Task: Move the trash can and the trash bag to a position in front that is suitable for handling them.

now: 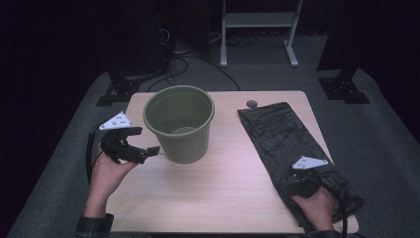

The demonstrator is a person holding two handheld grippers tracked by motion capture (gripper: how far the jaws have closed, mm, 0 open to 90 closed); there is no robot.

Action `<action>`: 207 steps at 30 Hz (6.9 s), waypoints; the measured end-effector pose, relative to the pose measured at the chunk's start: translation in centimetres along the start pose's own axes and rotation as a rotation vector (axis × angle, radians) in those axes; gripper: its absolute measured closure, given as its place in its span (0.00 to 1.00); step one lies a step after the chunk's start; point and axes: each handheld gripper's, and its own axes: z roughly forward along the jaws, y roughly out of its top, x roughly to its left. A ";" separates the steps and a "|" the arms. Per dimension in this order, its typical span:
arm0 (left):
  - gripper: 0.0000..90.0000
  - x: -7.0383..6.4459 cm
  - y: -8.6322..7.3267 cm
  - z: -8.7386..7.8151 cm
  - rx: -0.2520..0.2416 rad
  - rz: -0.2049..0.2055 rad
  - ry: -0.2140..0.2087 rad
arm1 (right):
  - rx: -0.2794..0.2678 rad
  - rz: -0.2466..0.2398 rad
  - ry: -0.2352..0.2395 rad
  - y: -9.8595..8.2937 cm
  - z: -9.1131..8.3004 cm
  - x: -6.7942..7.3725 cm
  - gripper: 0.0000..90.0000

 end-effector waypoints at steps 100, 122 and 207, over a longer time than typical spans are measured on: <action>0.00 -4.2 2.3 7.2 0.118 0.067 -0.208 | 0.000 -0.003 0.001 0.0 0.0 0.1 0.14; 0.00 -3.0 4.6 5.0 0.054 0.057 -0.131 | -0.001 -0.003 0.001 0.0 0.0 0.1 0.14; 0.00 -3.7 -15.2 8.5 0.127 0.017 -0.007 | 0.000 -0.003 0.001 0.0 0.0 0.1 0.14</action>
